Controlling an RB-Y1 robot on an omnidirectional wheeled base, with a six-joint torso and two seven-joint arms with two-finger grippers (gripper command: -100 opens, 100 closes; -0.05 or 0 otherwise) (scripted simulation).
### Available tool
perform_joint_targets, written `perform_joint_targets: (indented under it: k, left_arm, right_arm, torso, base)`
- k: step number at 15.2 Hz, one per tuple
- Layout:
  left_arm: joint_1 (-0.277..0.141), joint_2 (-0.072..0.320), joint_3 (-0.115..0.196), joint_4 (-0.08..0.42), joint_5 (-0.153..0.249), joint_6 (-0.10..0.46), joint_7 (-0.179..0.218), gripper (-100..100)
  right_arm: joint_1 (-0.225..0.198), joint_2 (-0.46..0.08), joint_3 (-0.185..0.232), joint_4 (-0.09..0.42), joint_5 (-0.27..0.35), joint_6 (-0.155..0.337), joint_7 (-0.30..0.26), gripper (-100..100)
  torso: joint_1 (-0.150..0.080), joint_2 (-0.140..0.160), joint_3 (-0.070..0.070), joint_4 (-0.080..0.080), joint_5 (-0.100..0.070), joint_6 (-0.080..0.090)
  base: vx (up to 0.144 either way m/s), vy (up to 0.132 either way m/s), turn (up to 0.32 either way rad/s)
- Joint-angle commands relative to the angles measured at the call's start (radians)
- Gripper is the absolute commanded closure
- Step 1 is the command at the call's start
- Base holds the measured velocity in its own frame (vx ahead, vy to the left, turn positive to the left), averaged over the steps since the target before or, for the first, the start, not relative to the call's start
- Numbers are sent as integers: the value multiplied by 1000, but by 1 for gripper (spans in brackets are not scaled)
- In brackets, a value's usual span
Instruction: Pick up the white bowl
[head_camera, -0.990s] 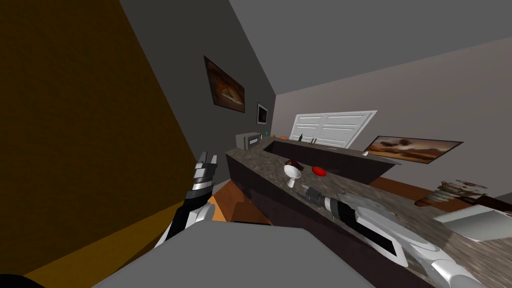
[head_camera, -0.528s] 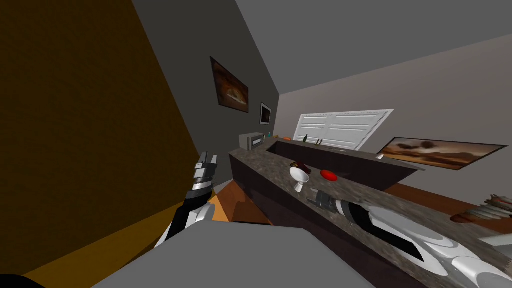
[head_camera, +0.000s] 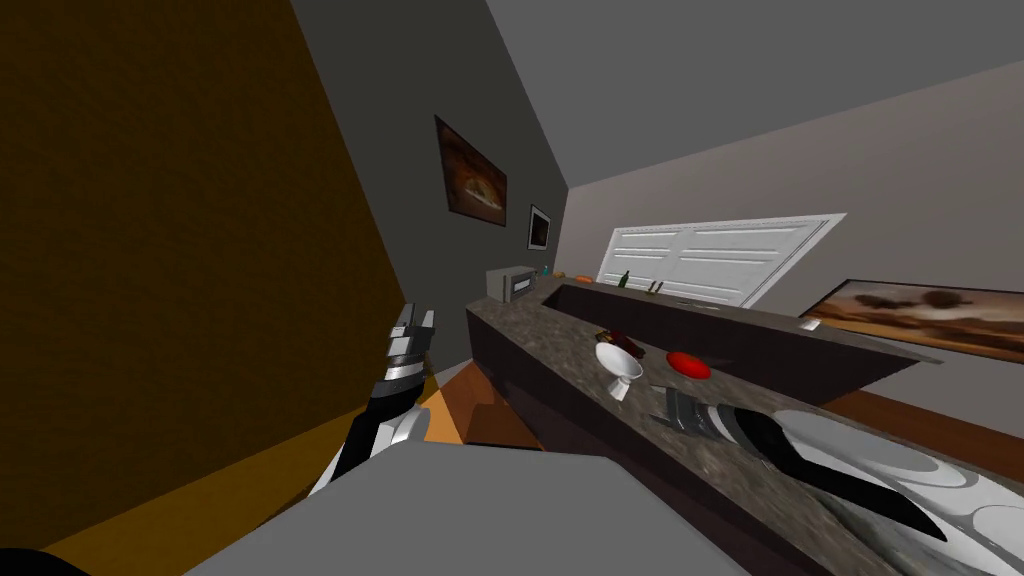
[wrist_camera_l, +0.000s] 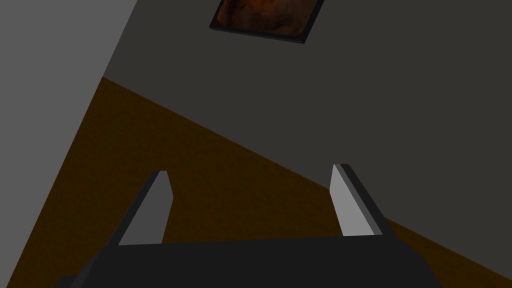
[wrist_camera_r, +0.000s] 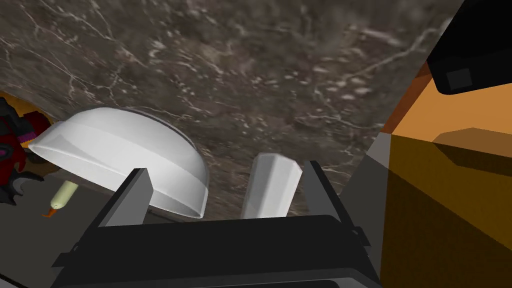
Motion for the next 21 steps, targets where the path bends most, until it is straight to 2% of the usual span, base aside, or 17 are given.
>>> perform_joint_targets:
  k: [1,2,4,5,6,9,12,13,17,18,19,21]
  left_arm:
    - [0,0,0,0,0,0,0,0]
    - [0,0,0,0,0,0,0,0]
    - [0,0,0,0,0,0,0,0]
    - [0,0,0,0,0,0,0,0]
    - [0,0,0,0,0,0,0,0]
    - [0,0,0,0,0,0,0,0]
    - [0,0,0,0,0,0,0,0]
    - [0,0,0,0,0,0,0,0]
    - [0,0,0,0,0,0,0,0]
    - [0,0,0,0,0,0,0,0]
    - [0,0,0,0,0,0,0,0]
    - [0,0,0,0,0,0,0,0]
  right_arm:
    - [-9,-24,23,29,25,3,9,-100]
    - [-6,-56,37,57,44,-4,22,-100]
    - [-6,-56,37,60,44,-4,22,-100]
    - [-3,-85,52,88,63,-11,34,-100]
    - [-3,-85,52,88,63,-11,34,-100]
    - [9,-148,97,156,111,-32,65,-100]
    - [9,-148,97,156,111,-32,65,-100]
    - [25,-175,140,195,146,-52,87,-100]
    - [34,-180,168,210,165,-67,99,-100]
    - [32,-180,164,192,163,-49,85,-100]
    - [29,-149,171,203,170,-36,95,-100]
    - [29,-127,175,208,173,-23,102,-100]
  torso:
    - [0,0,0,0,0,0]
    - [1,0,0,0,0,0]
    - [1,0,0,0,0,0]
    - [0,1,0,0,0,0]
    - [-1,1,0,0,0,0]
    - [0,-1,0,0,0,0]
    - [1,-2,-1,-1,0,0]
    - [-1,0,0,0,0,1]
    - [3,-5,-3,-1,0,-1]
    - [4,-6,-3,-1,0,-1]
    - [2,-3,-2,-1,0,0]
    - [-5,3,1,0,-2,0]
  base:
    - [74,90,87]
    - [79,103,110]
    - [61,71,58]
    - [52,59,77]
    - [61,58,90]
    - [96,90,157]
    - [82,73,49]
    - [90,78,167]
    - [149,117,187]
    - [86,66,41]
    - [32,5,55]
    - [-3,-46,76]
